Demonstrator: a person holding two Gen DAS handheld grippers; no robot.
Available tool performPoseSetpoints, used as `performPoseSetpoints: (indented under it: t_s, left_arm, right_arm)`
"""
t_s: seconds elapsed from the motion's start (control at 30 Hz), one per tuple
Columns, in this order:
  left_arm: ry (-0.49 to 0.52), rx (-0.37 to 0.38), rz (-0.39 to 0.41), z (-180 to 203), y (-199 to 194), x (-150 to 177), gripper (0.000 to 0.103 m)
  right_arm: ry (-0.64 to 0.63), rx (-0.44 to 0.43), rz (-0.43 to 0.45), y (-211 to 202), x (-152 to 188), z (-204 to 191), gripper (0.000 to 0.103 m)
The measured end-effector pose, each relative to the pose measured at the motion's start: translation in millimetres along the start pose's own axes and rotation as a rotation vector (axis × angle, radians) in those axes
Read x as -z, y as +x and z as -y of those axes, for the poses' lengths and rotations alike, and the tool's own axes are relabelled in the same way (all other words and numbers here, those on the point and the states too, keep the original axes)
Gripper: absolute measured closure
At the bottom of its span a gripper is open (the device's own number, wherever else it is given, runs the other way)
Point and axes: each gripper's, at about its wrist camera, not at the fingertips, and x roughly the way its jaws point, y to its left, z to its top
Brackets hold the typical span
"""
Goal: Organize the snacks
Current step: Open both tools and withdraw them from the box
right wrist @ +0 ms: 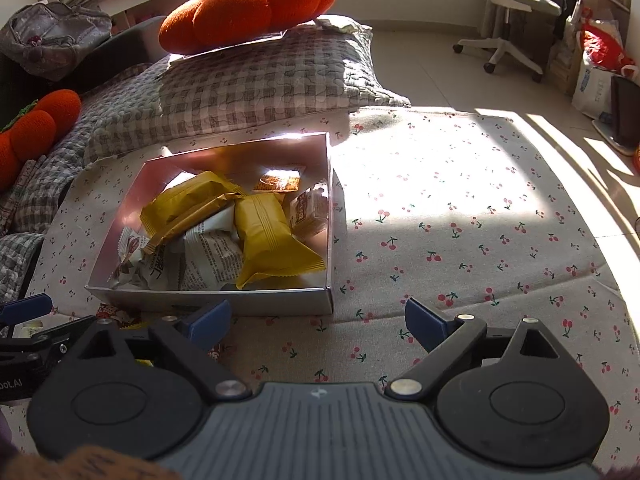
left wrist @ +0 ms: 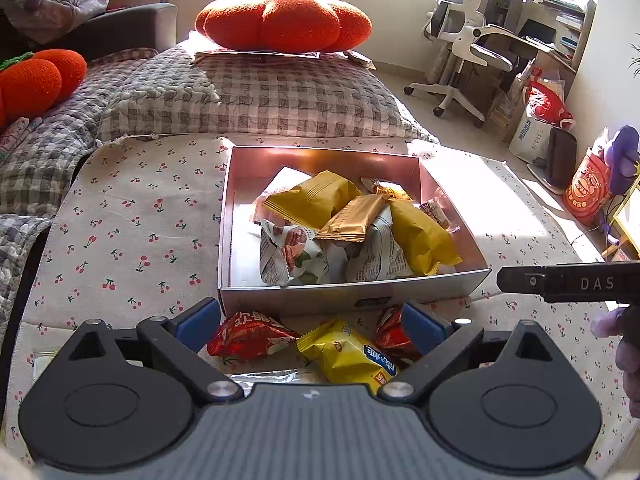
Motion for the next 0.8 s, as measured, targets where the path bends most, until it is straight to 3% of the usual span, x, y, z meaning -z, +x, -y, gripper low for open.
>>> performPoseSetpoints:
  t_s: [0.5,0.8]
  left_arm:
    - [0.037,-0.077,0.002,-29.7,-18.3,19.0,0.000]
    - [0.050,-0.116,-0.043,-51.8,-16.8,28.6,0.000]
  right_arm:
    - [-0.089,-0.010,-0.032,-6.9,25.5,-14.9,0.006]
    - [-0.129,-0.045,-0.058,-5.7,36.2,-31.8,0.005]
